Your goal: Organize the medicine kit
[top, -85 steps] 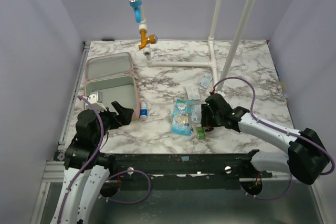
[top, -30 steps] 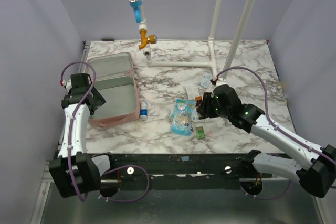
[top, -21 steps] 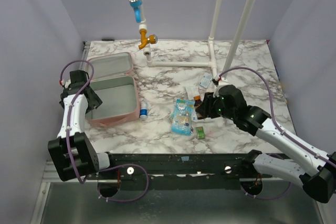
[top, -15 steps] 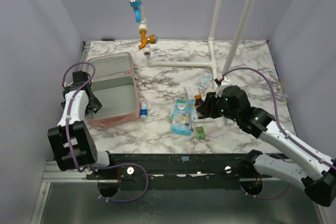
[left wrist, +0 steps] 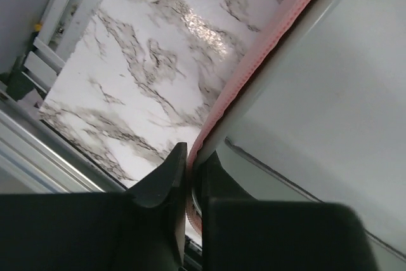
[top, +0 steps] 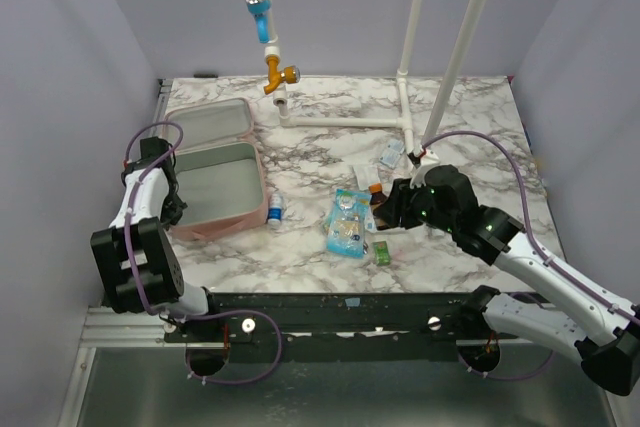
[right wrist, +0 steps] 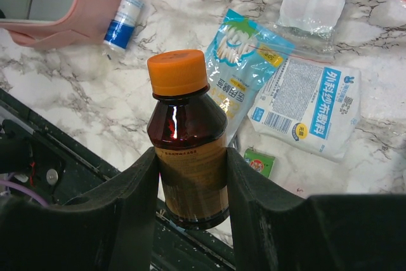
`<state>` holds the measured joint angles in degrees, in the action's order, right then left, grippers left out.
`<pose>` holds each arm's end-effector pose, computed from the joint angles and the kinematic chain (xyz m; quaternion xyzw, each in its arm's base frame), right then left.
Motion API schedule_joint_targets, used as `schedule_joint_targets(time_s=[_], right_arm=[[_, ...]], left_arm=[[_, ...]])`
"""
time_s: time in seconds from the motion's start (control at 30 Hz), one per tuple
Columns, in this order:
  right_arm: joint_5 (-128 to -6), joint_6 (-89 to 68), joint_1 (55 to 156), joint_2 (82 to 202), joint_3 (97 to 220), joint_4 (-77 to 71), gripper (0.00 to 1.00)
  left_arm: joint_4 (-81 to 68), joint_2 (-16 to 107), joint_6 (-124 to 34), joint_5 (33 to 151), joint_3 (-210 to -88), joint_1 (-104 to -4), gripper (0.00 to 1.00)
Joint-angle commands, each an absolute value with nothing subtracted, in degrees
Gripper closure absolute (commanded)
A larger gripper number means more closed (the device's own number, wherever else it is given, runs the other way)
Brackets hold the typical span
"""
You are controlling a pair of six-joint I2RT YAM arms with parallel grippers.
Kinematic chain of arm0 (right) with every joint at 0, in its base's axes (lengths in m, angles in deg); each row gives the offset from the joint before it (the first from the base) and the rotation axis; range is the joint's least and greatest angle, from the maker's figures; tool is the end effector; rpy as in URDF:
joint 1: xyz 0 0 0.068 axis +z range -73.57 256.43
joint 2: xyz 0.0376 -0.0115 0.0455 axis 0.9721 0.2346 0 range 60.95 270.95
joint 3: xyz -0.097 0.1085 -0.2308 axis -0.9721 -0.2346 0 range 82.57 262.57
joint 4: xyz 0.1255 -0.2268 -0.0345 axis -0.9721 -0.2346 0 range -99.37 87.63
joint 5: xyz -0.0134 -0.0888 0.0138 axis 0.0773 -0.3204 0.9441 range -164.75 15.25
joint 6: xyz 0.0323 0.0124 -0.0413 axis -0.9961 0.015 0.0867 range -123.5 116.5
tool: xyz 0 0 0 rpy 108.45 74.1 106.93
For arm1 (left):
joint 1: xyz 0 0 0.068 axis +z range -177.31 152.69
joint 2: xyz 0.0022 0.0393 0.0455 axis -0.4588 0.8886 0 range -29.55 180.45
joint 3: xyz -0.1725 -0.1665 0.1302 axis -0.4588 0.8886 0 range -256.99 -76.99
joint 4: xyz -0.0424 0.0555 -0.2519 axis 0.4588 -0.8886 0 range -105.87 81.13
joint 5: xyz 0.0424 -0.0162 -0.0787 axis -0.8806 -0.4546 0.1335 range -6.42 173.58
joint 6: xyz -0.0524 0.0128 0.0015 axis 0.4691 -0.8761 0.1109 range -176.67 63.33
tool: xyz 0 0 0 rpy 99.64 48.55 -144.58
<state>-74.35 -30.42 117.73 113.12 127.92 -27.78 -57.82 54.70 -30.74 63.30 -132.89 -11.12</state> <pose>0.1510 0.1329 0.2941 -0.1112 0.8685 0.2735 0.3982 0.2473 0.0847 0.2079 -0.3697 0.9060 0.1651 0.1234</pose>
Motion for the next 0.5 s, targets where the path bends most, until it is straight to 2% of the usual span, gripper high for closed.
schedule_joint_targets(time_s=[0.0,0.47], right_arm=[[-72.7,-30.7,118.1,112.5,127.2,-26.5,0.69],[-74.5,-31.7,118.2,110.4,126.9,-29.6,0.7]], left_arm=[[-56.7,52.2,-30.4,68.4,-132.2,-10.9,1.0],[-54.1,38.7,-21.8,86.5,-121.8,-15.3,1.0]])
